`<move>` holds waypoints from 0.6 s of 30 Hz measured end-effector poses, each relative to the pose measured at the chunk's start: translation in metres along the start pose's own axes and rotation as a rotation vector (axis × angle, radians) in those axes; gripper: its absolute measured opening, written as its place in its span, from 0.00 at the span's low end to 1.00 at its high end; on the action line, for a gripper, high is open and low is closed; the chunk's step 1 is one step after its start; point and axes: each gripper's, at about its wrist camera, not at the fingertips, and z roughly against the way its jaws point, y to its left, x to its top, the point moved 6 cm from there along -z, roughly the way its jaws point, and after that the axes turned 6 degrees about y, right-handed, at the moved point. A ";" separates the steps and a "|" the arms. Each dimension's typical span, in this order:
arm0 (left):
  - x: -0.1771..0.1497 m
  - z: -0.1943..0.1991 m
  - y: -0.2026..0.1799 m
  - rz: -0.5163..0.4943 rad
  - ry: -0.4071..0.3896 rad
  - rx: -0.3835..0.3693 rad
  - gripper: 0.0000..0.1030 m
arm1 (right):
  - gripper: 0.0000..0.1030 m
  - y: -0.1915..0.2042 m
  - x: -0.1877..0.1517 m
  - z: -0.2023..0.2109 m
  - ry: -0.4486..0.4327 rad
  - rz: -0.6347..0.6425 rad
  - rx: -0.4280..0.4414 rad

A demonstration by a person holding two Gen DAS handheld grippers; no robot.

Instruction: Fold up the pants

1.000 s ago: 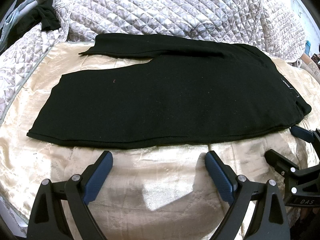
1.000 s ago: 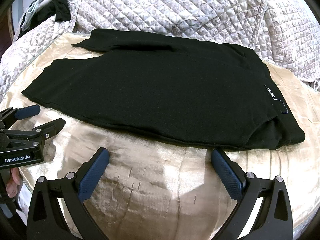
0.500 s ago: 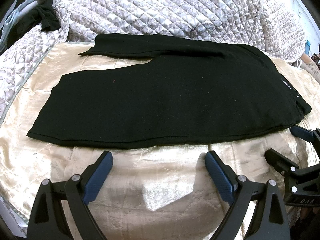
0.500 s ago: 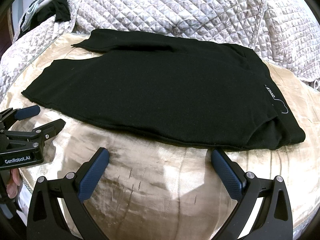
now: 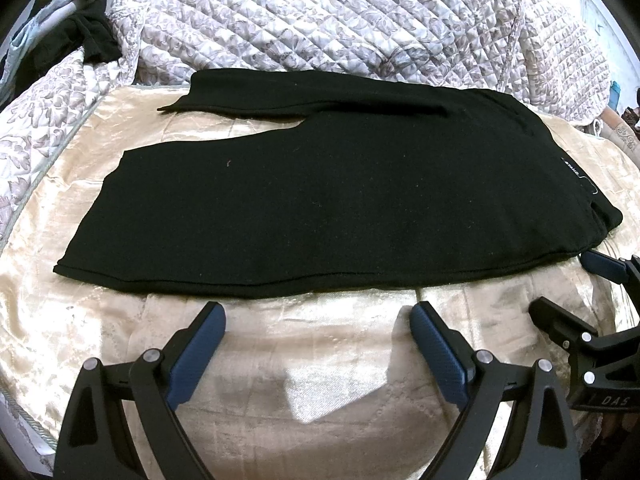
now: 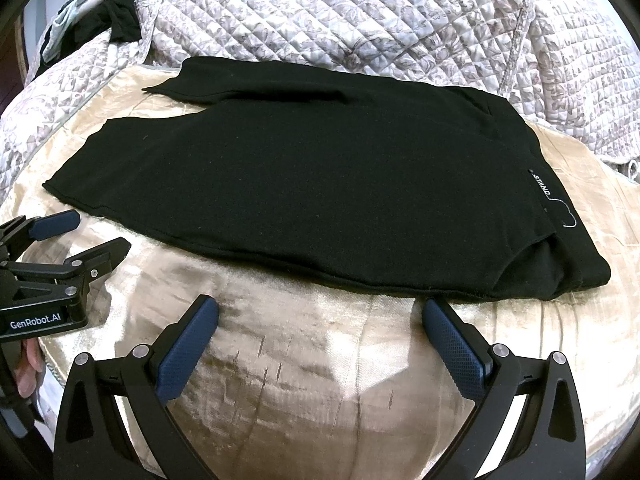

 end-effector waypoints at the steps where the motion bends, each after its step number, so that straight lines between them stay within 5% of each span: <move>1: 0.000 0.000 0.000 0.000 0.001 0.000 0.92 | 0.99 0.000 0.000 0.000 0.000 0.000 0.000; 18: -0.001 0.000 0.002 -0.002 -0.002 0.002 0.92 | 0.99 0.000 0.002 -0.004 0.007 -0.002 0.002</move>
